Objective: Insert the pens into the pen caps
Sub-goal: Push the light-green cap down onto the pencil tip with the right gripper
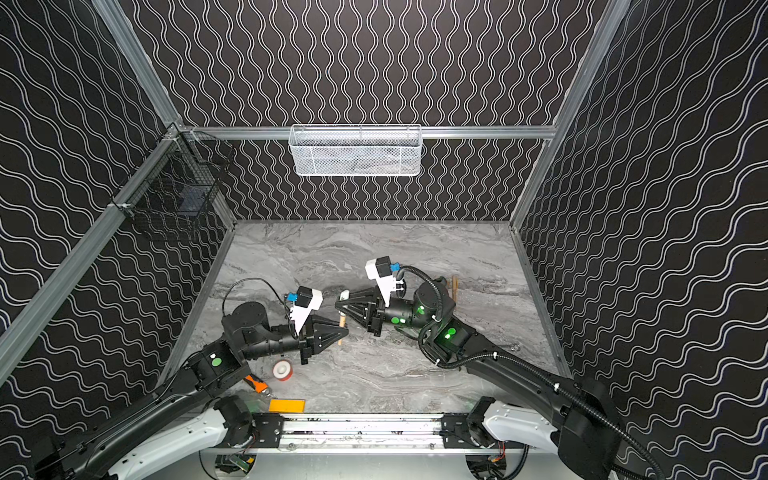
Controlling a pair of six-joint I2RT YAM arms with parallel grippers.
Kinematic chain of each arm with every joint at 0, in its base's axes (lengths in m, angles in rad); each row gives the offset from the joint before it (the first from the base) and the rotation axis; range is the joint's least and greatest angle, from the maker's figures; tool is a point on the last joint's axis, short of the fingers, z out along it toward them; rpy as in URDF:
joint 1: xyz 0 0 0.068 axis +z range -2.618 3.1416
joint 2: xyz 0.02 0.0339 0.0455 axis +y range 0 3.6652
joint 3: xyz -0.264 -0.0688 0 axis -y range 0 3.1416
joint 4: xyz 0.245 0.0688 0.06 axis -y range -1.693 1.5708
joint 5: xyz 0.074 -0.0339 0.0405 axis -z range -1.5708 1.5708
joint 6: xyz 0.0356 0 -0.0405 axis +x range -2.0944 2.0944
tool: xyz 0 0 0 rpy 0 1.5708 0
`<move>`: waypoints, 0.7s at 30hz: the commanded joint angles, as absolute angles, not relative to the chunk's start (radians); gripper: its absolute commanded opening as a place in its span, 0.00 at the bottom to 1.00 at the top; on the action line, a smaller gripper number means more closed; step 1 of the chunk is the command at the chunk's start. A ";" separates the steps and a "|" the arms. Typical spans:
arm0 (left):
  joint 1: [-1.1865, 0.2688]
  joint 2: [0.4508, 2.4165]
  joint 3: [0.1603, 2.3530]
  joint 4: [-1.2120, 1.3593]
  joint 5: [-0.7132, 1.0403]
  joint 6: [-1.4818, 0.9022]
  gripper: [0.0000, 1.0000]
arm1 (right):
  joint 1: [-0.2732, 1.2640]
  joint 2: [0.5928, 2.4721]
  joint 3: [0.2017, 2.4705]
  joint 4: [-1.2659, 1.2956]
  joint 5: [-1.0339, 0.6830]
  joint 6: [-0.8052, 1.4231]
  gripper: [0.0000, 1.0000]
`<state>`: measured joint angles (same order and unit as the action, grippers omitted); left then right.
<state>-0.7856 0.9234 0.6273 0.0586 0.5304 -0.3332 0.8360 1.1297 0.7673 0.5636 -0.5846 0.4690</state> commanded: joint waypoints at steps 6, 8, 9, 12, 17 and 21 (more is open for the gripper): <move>-0.786 0.937 0.664 0.115 0.473 -0.296 0.00 | 0.837 1.161 0.733 0.604 -0.602 0.539 0.09; -0.786 0.933 0.669 0.130 0.438 -0.290 0.00 | 0.841 1.170 0.719 0.624 -0.588 0.566 0.06; -0.786 0.925 0.669 0.144 0.408 -0.288 0.00 | 0.844 1.175 0.712 0.624 -0.573 0.577 0.04; -0.787 0.907 0.667 0.192 0.319 -0.283 0.00 | 0.875 1.177 0.701 0.591 -0.493 0.588 0.00; -0.786 0.926 0.694 0.261 0.260 -0.262 0.00 | 0.975 1.191 0.719 0.471 -0.274 0.599 0.00; -0.787 0.965 0.728 0.291 0.271 -0.250 0.00 | 1.043 1.211 0.722 0.451 -0.198 0.614 0.00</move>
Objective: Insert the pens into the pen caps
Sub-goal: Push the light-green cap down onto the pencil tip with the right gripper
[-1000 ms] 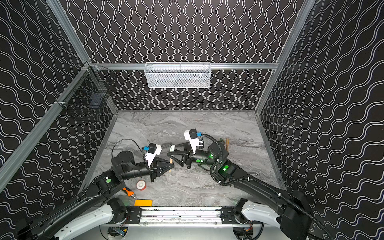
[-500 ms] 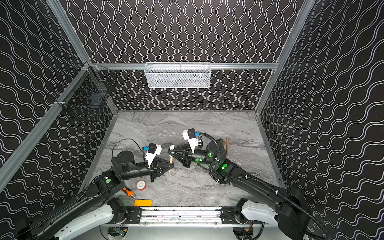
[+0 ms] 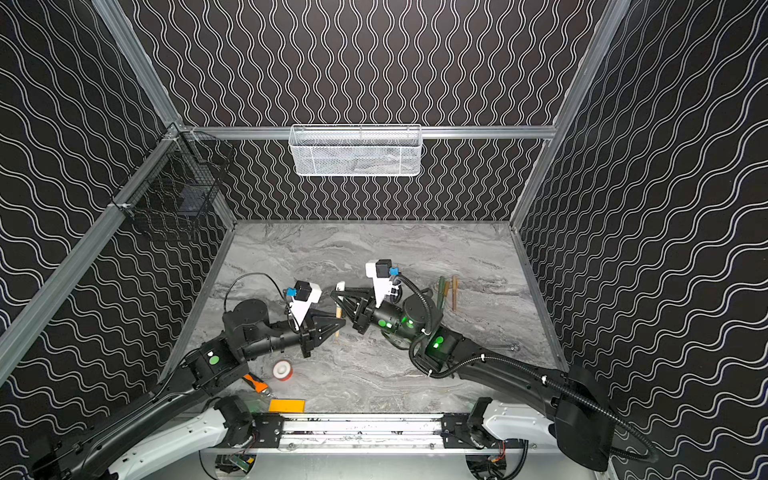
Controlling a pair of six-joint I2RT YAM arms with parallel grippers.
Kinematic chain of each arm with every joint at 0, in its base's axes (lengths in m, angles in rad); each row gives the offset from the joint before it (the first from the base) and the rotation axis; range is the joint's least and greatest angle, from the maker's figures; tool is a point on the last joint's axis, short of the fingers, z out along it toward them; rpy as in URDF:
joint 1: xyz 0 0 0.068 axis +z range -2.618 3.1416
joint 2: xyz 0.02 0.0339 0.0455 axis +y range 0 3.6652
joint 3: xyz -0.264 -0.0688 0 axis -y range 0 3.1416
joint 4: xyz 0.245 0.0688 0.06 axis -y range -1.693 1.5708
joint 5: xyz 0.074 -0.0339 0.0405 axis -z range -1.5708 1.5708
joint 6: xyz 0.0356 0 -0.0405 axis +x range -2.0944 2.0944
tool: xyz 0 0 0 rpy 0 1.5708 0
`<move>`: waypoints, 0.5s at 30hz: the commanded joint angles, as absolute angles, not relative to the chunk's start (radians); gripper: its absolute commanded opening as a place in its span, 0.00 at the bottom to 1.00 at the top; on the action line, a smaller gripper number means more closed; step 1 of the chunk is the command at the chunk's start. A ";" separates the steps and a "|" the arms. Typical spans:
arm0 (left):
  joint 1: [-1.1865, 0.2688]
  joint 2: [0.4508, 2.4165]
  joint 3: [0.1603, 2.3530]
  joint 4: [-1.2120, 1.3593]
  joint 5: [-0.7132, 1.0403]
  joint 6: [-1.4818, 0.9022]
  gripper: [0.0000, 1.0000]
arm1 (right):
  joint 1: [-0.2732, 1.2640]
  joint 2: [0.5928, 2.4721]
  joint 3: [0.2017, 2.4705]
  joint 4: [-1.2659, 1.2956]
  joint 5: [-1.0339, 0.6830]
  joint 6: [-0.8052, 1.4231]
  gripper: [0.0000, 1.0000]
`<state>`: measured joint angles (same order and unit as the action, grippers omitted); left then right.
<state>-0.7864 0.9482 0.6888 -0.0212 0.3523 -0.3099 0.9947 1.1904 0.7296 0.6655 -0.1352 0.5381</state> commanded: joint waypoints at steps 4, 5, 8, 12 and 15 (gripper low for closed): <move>-0.786 0.974 0.732 0.307 0.286 -0.253 0.00 | 1.050 1.200 0.698 0.469 -0.180 0.611 0.00; -0.786 0.973 0.734 0.306 0.295 -0.255 0.00 | 1.049 1.192 0.687 0.486 -0.195 0.603 0.00; -0.787 0.955 0.728 0.301 0.310 -0.259 0.00 | 1.003 1.178 0.675 0.517 -0.338 0.571 0.00; -0.787 0.911 0.718 0.291 0.320 -0.258 0.00 | 0.932 1.187 0.670 0.577 -0.653 0.553 0.00; -0.786 0.899 0.718 0.285 0.332 -0.258 0.00 | 0.930 1.197 0.696 0.527 -0.745 0.499 0.00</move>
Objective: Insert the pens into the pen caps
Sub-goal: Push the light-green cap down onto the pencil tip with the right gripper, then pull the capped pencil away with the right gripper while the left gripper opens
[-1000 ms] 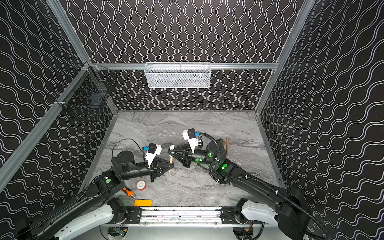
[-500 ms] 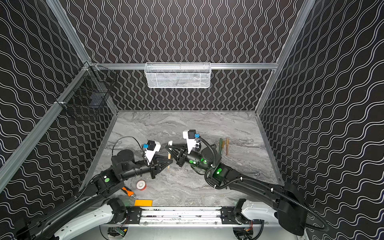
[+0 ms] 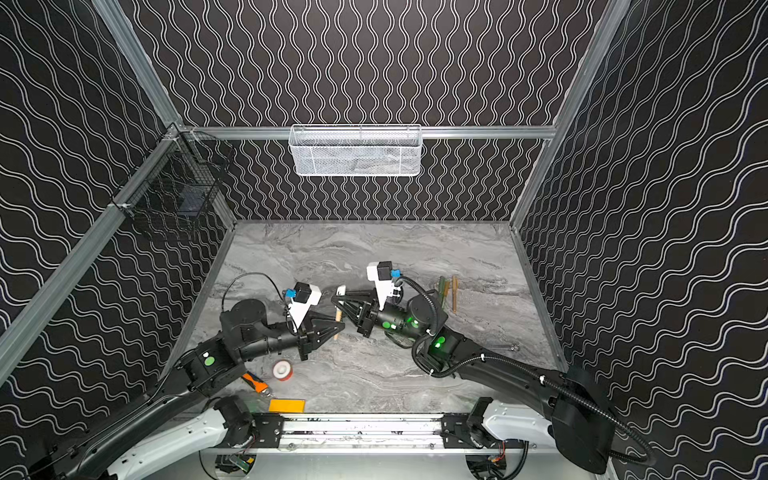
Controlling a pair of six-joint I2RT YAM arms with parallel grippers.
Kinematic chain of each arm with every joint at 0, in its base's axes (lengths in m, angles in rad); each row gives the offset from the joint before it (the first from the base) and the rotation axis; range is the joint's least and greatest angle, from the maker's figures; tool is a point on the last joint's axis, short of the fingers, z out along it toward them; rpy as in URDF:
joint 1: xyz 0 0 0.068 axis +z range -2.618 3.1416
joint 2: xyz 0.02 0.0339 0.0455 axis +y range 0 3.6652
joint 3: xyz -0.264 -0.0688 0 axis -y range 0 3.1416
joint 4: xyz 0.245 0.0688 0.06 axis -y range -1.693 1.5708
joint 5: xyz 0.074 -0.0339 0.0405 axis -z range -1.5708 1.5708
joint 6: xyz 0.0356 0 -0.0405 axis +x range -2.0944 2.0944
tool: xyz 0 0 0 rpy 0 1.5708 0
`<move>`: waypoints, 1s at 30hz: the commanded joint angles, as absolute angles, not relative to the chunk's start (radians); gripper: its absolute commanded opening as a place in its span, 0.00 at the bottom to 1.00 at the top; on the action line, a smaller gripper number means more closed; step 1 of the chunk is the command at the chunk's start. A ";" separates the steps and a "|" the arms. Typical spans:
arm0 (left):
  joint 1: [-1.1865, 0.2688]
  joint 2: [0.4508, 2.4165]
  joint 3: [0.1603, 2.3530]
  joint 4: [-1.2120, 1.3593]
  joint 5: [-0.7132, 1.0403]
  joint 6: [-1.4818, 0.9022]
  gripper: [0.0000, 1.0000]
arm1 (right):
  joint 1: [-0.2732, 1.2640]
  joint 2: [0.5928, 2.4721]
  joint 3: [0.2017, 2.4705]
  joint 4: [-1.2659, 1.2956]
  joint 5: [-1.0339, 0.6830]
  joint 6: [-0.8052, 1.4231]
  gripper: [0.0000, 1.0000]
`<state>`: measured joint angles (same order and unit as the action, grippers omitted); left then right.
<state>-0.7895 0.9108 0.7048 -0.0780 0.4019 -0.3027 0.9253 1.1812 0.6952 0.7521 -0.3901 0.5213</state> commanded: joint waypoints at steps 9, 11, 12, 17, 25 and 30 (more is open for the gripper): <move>-0.787 0.898 0.717 0.290 0.328 -0.274 0.00 | 0.931 1.215 0.765 0.375 -0.546 0.511 0.00; -0.786 0.896 0.719 0.280 0.322 -0.275 0.00 | 0.930 1.200 0.750 0.389 -0.491 0.551 0.00; -0.786 0.895 0.722 0.270 0.316 -0.276 0.00 | 0.927 1.190 0.745 0.385 -0.450 0.565 0.00; -0.786 0.879 0.721 0.213 0.323 -0.280 0.46 | 0.828 1.144 0.711 0.408 -0.332 0.682 0.00; -0.787 0.771 0.687 -0.008 0.298 -0.301 0.99 | 0.510 1.200 0.696 0.312 -0.385 0.664 0.00; -0.786 0.686 0.701 -0.170 0.252 -0.282 0.99 | 0.387 1.403 0.856 0.003 -0.301 0.452 0.00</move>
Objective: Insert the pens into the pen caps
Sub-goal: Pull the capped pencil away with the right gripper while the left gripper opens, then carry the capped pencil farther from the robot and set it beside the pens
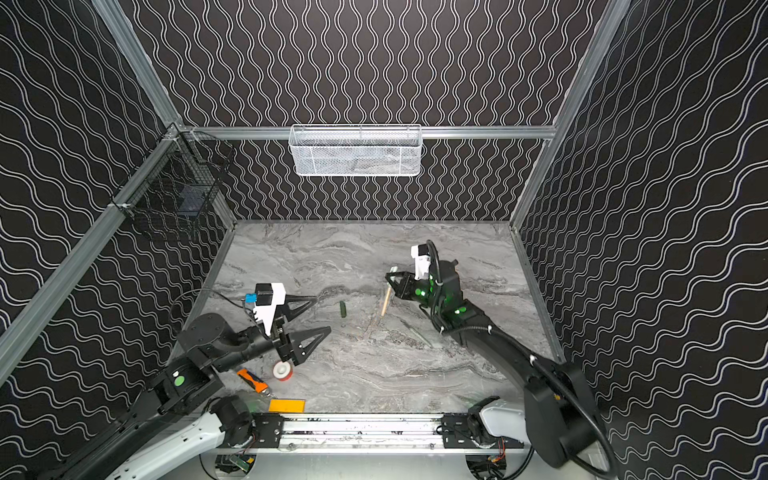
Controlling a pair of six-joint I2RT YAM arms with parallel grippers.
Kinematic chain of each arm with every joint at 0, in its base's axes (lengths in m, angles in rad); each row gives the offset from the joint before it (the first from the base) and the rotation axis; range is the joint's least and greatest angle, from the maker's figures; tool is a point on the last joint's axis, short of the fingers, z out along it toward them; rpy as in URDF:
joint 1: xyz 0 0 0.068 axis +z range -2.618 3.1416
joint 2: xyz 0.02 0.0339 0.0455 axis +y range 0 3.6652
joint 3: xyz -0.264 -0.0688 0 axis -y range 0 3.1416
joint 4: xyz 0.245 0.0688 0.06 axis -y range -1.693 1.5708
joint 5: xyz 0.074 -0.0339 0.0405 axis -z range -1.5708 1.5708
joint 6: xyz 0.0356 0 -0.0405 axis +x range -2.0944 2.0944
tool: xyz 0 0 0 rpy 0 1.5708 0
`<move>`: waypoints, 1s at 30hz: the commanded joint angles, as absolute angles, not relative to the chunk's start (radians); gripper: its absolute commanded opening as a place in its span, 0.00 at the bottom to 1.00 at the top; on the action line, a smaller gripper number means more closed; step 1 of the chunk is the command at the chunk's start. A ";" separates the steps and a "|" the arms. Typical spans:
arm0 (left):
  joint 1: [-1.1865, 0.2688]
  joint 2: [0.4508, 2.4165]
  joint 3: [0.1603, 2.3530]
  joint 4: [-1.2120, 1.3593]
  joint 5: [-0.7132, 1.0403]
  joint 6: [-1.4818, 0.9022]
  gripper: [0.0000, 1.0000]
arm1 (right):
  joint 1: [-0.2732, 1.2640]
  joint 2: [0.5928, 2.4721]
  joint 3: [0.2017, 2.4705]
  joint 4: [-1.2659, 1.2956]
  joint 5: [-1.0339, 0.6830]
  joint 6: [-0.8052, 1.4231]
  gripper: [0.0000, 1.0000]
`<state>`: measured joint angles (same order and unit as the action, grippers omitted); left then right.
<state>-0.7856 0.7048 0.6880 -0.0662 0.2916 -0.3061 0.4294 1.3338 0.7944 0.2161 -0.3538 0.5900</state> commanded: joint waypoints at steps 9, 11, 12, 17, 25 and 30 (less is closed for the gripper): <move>-0.786 0.671 0.716 -0.213 0.247 -0.282 0.99 | 0.290 1.765 1.180 -0.329 -0.044 0.267 0.04; -0.786 0.679 0.718 -0.216 0.252 -0.281 0.98 | 0.276 1.828 1.231 -0.368 -0.033 0.251 0.07; -0.786 0.681 0.718 -0.216 0.256 -0.281 0.99 | 0.265 1.849 1.249 -0.382 -0.033 0.246 0.09; -0.787 0.678 0.718 -0.217 0.256 -0.281 0.99 | 0.228 1.919 1.273 -0.402 -0.013 0.238 0.12; -0.785 0.681 0.712 -0.207 0.254 -0.282 0.99 | 0.220 1.914 1.233 -0.381 -0.003 0.236 0.19; -0.786 0.696 0.708 -0.190 0.263 -0.282 0.99 | 0.220 1.905 1.226 -0.389 0.002 0.231 0.24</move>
